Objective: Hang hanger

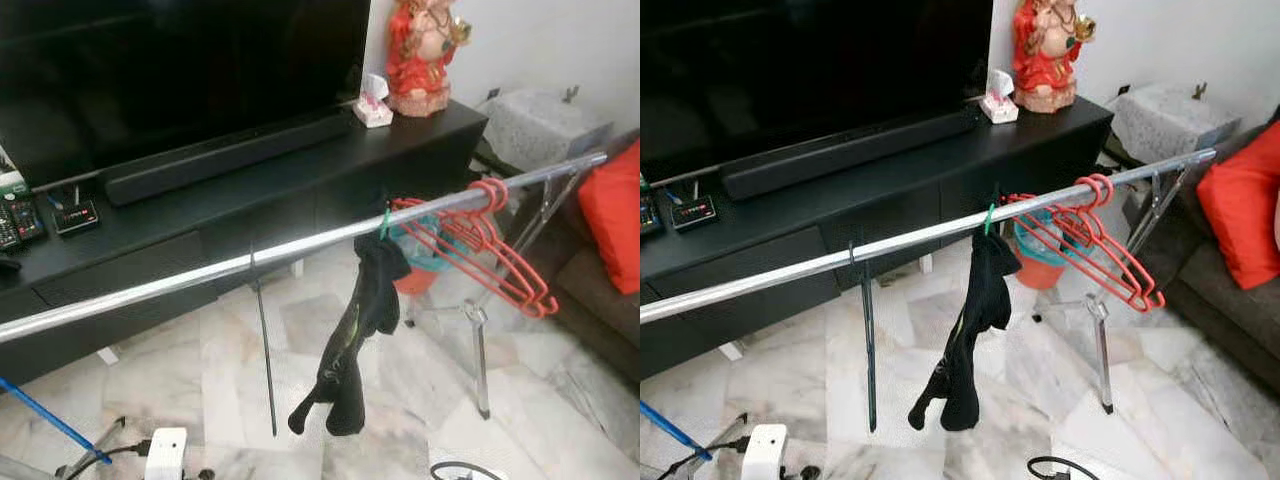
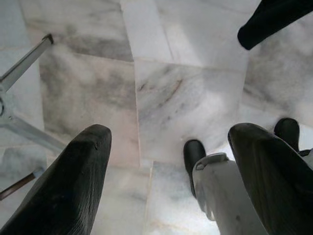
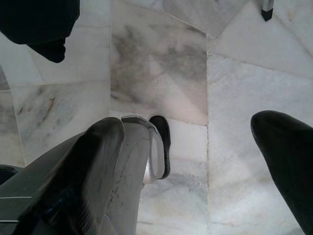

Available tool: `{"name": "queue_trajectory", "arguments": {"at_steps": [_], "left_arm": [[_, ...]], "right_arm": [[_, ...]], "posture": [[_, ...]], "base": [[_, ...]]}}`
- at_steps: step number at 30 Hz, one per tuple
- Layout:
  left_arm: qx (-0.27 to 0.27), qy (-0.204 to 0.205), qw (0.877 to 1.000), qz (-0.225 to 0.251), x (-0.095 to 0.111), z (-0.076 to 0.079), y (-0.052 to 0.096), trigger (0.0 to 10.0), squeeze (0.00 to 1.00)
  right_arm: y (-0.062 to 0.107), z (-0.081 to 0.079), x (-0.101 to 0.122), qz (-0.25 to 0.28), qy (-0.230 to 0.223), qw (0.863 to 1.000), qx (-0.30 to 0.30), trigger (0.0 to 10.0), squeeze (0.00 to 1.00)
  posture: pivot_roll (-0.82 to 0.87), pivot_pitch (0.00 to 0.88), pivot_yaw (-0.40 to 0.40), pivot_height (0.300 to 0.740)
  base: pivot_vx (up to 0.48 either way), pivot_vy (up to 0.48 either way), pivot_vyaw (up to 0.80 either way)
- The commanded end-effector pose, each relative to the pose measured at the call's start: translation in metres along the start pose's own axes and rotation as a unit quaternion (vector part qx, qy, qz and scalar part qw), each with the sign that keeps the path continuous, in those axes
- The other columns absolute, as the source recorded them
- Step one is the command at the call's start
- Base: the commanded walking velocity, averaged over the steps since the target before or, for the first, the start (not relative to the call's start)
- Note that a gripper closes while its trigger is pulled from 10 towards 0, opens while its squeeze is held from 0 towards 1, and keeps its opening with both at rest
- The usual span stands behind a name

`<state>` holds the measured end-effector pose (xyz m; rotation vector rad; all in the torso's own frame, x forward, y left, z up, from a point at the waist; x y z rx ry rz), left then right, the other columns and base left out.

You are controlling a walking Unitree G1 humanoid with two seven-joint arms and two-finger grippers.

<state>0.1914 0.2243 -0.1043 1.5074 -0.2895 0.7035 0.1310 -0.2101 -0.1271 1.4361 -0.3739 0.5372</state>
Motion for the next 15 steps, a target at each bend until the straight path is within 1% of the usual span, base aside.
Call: {"name": "queue_trajectory", "arguments": {"at_steps": [1, 2, 4, 7, 9, 15], "left_arm": [[0.003, -0.006, 1.0, -0.009, -0.003, -0.001, 0.0, 10.0, 0.0], [-0.003, -0.018, 1.0, -0.009, -0.001, 0.002, -0.001, 10.0, 0.0], [-0.004, -0.026, 1.0, -0.01, 0.0, 0.004, -0.002, 10.0, 0.0], [-0.003, -0.023, 1.0, -0.009, 0.0, 0.005, -0.002, 10.0, 0.0], [0.0, -0.014, 1.0, -0.005, 0.002, 0.008, -0.003, 10.0, 0.0], [-0.002, -0.014, 1.0, -0.012, -0.002, 0.011, -0.003, 10.0, 0.0]], "right_arm": [[0.0, 0.0, 0.001, 0.002, -0.006, 1.0, -0.003, 10.0, 0.0], [-0.001, 0.0, 0.002, 0.001, -0.005, 1.0, -0.003, 10.0, 0.0], [-0.001, 0.0, 0.003, 0.001, -0.005, 1.0, -0.004, 10.0, 0.0], [-0.001, 0.0, 0.003, 0.001, -0.005, 1.0, -0.005, 10.0, 0.0], [-0.002, 0.0, 0.004, 0.001, -0.007, 1.0, -0.007, 10.0, 0.0], [-0.002, 0.0, 0.004, 0.001, -0.007, 1.0, -0.008, 10.0, 0.0]], "posture": [[0.0, 0.0, 0.03, 0.74], [0.0, 0.0, 0.031, 0.74], [0.0, 0.0, 0.032, 0.74], [-0.01, 0.0, 0.033, 0.74], [-0.01, 0.0, 0.031, 0.74], [-0.01, 0.0, 0.028, 0.74]], "base": [[0.0, 0.0, 0.0], [0.0, 0.0, 0.0], [0.0, 0.0, 0.0], [0.0, 0.0, 0.0], [0.0, 0.0, 0.0], [0.0, 0.0, 0.0]]}}
Point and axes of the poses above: a point about 5 cm out from each wrist's last joint towards the gripper, its own y axis pointing back from the gripper into the wrist, its own x axis along the axis of the wrist's last joint, z = x × y, the point moved 3 cm from there along -y, pointing out of the wrist towards the gripper, and after that the axes turned 14 degrees about y, right-handed, at the moved point
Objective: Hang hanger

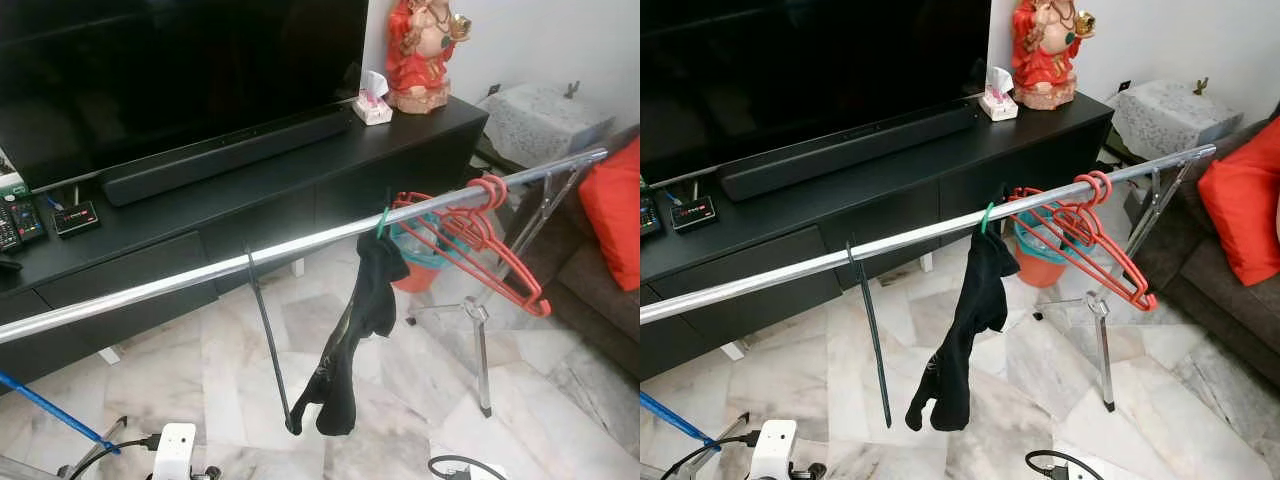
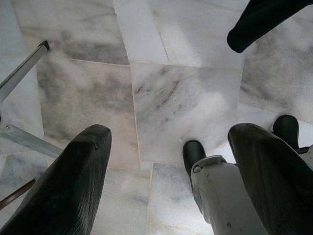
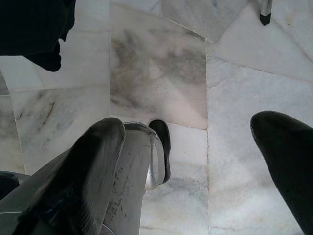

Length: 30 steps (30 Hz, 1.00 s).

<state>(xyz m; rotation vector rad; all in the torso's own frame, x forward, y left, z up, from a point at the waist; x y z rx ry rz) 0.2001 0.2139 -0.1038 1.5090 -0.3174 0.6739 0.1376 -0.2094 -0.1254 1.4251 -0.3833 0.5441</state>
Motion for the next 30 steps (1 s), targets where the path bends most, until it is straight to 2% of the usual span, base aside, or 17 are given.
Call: {"name": "queue_trajectory", "arguments": {"at_steps": [1, 13, 24, 30], "left_arm": [[0.005, 0.002, 1.0, -0.013, -0.009, -0.002, 0.001, 10.0, 0.0], [0.011, -0.003, 0.999, -0.033, -0.024, -0.004, 0.004, 10.0, 0.0], [0.002, 0.015, 0.999, -0.028, -0.023, -0.003, 0.004, 10.0, 0.0], [0.002, 0.017, 0.999, -0.03, -0.025, -0.003, 0.004, 10.0, 0.0]], "right_arm": [[0.0, 0.0, -0.002, -0.005, -0.007, 1.0, -0.003, 10.0, 0.0], [0.001, 0.0, -0.003, -0.006, -0.004, 1.0, -0.003, 10.0, 0.0], [0.0, 0.0, 0.0, -0.003, -0.006, 1.0, -0.004, 10.0, 0.0], [-0.001, 0.001, 0.001, -0.002, -0.008, 1.0, -0.005, 10.0, 0.0]], "posture": [[-0.01, 0.0, 0.028, 0.74], [-0.01, 0.0, 0.023, 0.74], [-0.01, 0.0, 0.028, 0.74], [-0.01, 0.0, 0.028, 0.74]], "base": [[0.0, 0.0, 0.0], [0.0, 0.0, 0.0], [0.0, 0.0, 0.0], [-0.271, 0.0, 0.0]]}}
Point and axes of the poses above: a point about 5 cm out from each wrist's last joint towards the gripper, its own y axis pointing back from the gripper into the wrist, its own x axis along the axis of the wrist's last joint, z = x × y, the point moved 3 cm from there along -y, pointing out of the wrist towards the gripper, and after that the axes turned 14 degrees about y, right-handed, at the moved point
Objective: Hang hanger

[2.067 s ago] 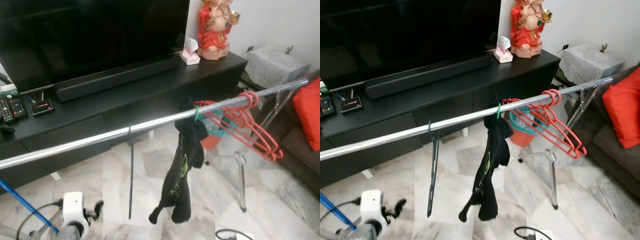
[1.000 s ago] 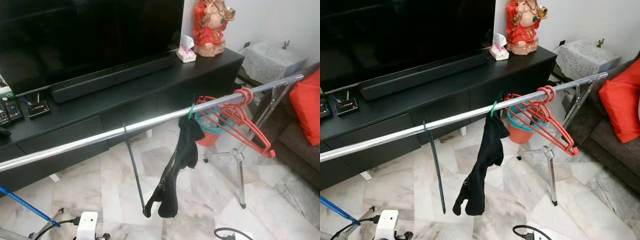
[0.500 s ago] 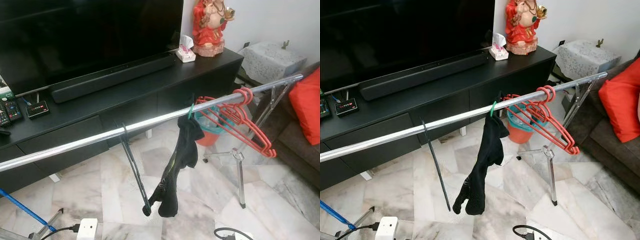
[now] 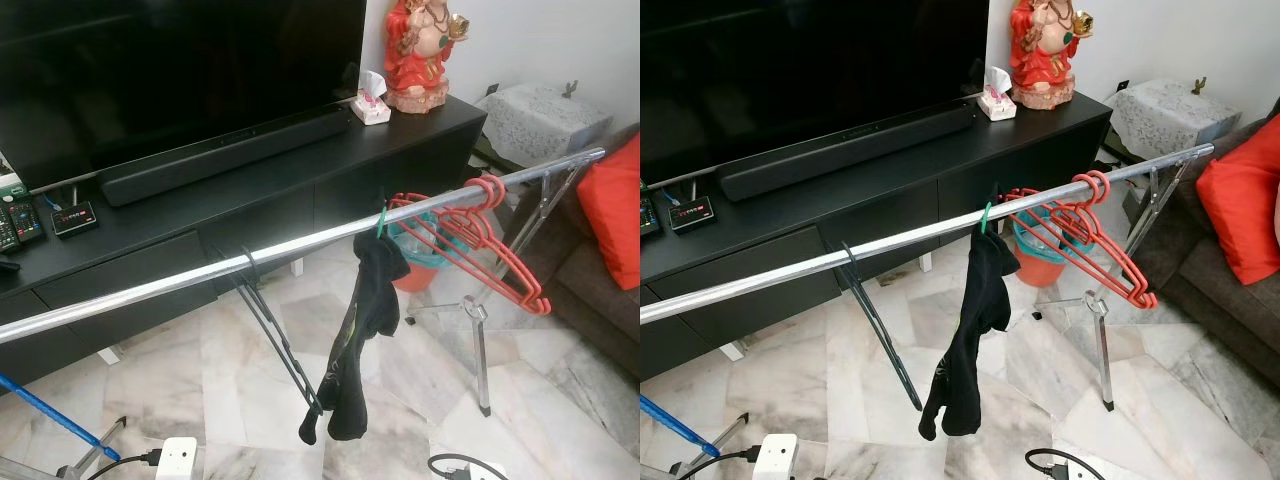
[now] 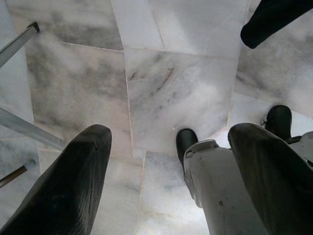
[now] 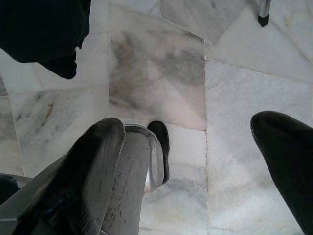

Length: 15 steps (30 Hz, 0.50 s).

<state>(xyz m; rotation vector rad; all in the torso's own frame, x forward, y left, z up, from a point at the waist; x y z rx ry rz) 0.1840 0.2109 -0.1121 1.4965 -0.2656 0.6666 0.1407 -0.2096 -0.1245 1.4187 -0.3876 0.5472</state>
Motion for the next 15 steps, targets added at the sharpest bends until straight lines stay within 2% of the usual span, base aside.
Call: {"name": "queue_trajectory", "arguments": {"at_steps": [1, 15], "left_arm": [[0.003, 0.002, 1.0, -0.012, -0.0075, -0.0018, 0.001, 10.0, 0.0], [-0.001, 0.006, 1.0, -0.018, -0.0117, 0.0079, 0.0001, 10.0, 0.0]], "right_arm": [[0.0001, 0.0001, -0.0014, -0.004, -0.009, 1.0, -0.003, 10.0, 0.0], [-0.0004, 0.0012, 0.0004, -0.002, -0.009, 1.0, -0.004, 10.0, 0.0]], "posture": [[-0.01, 0.0, 0.028, 0.74], [-0.01, 0.0, 0.024, 0.74]], "base": [[-0.281, 0.0, 0.0], [-0.277, 0.0, 0.0]]}}
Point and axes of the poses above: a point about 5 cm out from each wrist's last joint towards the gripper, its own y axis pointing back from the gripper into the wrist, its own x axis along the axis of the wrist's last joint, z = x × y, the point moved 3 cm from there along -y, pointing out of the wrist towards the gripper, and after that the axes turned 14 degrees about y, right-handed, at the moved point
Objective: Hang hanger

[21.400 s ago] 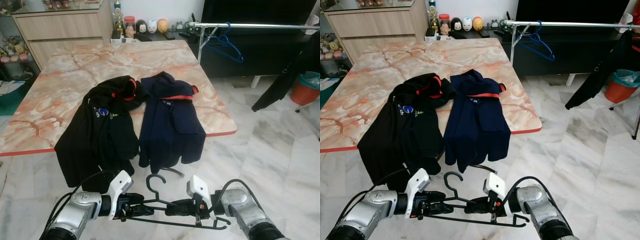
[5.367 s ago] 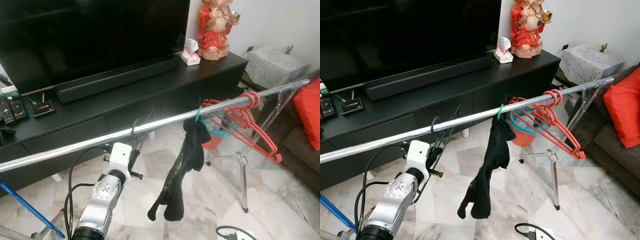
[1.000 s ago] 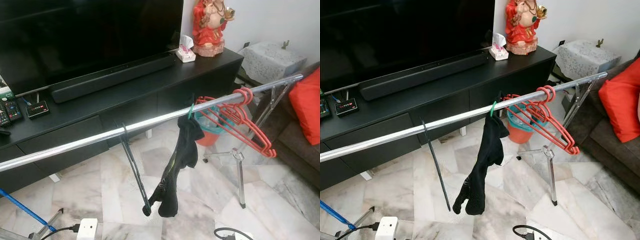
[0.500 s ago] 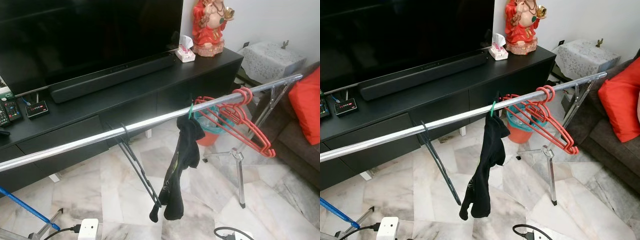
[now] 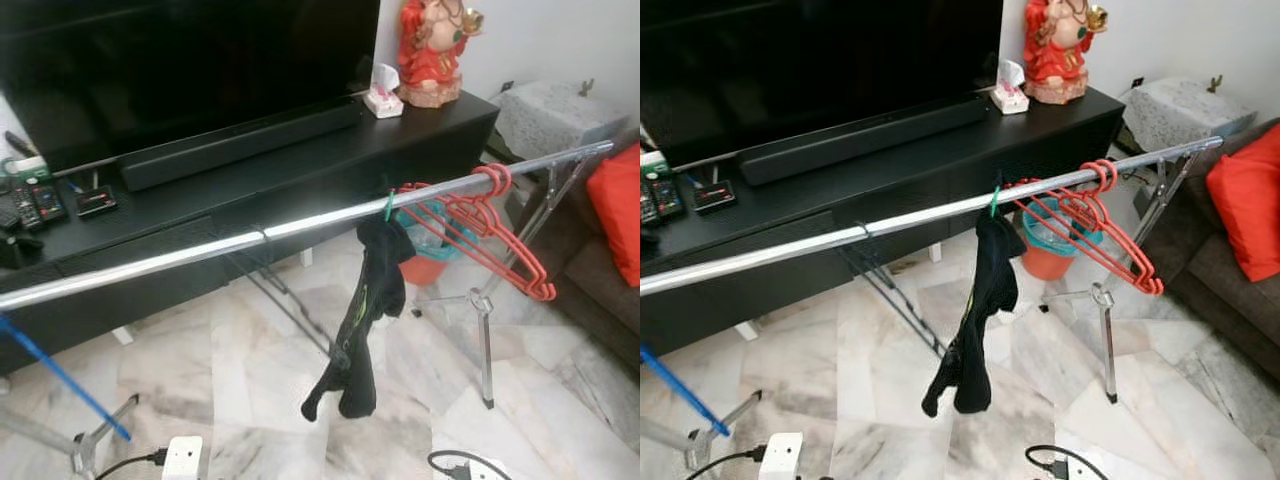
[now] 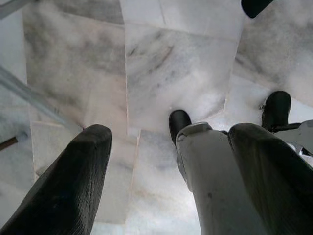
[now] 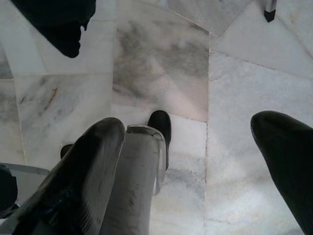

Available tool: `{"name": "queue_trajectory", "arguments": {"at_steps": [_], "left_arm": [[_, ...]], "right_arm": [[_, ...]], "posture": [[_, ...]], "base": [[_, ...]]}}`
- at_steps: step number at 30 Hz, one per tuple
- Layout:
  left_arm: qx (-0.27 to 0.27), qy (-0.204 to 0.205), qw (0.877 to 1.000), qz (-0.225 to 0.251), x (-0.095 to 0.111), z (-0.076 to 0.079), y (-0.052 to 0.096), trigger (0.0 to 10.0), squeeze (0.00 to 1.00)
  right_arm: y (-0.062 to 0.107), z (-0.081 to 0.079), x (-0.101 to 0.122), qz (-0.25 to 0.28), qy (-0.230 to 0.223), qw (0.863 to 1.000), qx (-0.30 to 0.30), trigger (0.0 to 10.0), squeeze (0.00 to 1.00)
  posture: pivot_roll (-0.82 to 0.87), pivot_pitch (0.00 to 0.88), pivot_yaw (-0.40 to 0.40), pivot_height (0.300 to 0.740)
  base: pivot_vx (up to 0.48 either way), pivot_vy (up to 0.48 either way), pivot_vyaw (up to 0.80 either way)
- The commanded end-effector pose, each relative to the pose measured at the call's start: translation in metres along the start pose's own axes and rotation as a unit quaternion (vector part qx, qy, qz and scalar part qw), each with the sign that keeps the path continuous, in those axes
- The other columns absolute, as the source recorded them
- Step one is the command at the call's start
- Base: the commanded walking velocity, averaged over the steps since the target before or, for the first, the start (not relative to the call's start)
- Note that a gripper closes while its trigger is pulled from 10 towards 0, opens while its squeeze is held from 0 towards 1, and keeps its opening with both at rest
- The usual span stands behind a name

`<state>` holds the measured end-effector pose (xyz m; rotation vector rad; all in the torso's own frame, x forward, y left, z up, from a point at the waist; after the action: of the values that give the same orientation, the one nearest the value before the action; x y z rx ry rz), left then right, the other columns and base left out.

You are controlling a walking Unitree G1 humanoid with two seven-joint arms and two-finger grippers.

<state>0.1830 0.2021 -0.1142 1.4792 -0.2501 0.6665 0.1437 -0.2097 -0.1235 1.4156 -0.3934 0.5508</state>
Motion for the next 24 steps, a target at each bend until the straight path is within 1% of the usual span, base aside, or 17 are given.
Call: {"name": "queue_trajectory", "arguments": {"at_steps": [1, 24], "left_arm": [[0.005, 0.0, 1.0, -0.014, -0.0078, 0.0003, 0.0006, 10.0, 0.0], [0.004, -0.001, 1.0, -0.014, -0.0081, 0.001, 0.0005, 10.0, 0.0]], "right_arm": [[0.0006, 0.0007, -0.0027, -0.006, -0.009, 1.0, -0.002, 10.0, 0.0], [0.0006, 0.0006, -0.0029, -0.006, -0.009, 1.0, -0.002, 10.0, 0.0]], "posture": [[-0.01, 0.0, 0.024, 0.74], [-0.01, 0.0, 0.024, 0.74]], "base": [[-0.274, 0.0, 0.0], [-0.263, 0.0, 0.0]]}}
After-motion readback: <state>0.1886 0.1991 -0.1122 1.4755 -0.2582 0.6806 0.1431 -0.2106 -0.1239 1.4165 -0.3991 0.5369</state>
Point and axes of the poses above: a point about 5 cm out from each wrist's last joint towards the gripper, its own y axis pointing back from the gripper into the wrist, its own x axis along the axis of the wrist's last joint, z = x × y, the point moved 3 cm from there along -y, pointing out of the wrist towards the gripper, and after that the axes turned 14 degrees about y, right-handed, at the moved point
